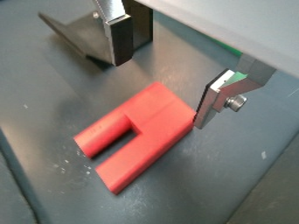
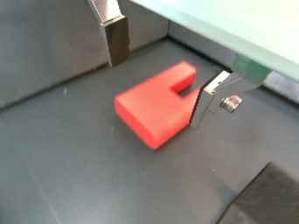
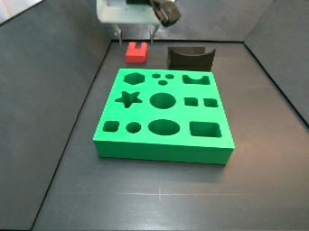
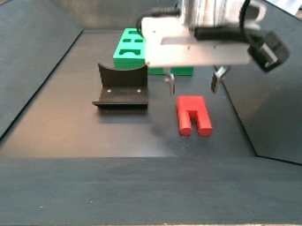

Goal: Pick up the square-circle object. Move up. Rotate the square-circle object. Place the square-circle object on the fixture. Regrasp the square-circle object. Move to above the board. Insert the square-circle object.
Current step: Rotate the square-circle object.

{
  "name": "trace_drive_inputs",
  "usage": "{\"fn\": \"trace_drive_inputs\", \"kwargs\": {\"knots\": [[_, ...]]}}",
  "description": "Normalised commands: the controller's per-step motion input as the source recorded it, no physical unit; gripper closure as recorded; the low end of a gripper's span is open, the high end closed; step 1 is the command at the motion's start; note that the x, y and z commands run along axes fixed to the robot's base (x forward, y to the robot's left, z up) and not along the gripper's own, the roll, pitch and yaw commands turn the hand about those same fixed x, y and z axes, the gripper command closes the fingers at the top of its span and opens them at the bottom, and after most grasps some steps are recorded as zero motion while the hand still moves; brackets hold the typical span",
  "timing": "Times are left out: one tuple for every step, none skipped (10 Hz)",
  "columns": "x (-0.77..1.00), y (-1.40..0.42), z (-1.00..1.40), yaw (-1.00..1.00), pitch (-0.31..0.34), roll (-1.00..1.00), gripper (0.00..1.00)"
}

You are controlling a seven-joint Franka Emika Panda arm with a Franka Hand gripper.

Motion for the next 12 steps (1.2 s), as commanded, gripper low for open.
{"fn": "trace_drive_inputs", "kwargs": {"knots": [[-0.03, 0.01, 1.0, -0.02, 0.066, 0.07, 0.0], [-0.03, 0.01, 0.9, -0.01, 0.062, 0.08, 0.0], [-0.03, 0.0, 0.74, -0.01, 0.064, 0.09, 0.0], [-0.03, 0.0, 0.59, 0.0, 0.068, 0.1, 0.0], [0.0, 0.0, 0.0, 1.0, 0.0, 0.0, 0.0], [0.0, 0.0, -0.2, 1.0, 0.0, 0.0, 0.0], [0.03, 0.0, -0.24, 1.0, -0.001, 0.0, 0.0], [0.05, 0.01, -0.2, 1.0, -0.002, 0.0, 0.0], [0.05, 0.0, -0.09, 1.0, -0.003, 0.0, 0.0], [0.04, 0.0, -0.07, 1.0, -0.004, 0.0, 0.0], [0.04, 0.0, -0.05, 1.0, -0.005, 0.0, 0.0], [0.04, 0.0, -0.05, 1.0, -0.006, 0.0, 0.0]]}}
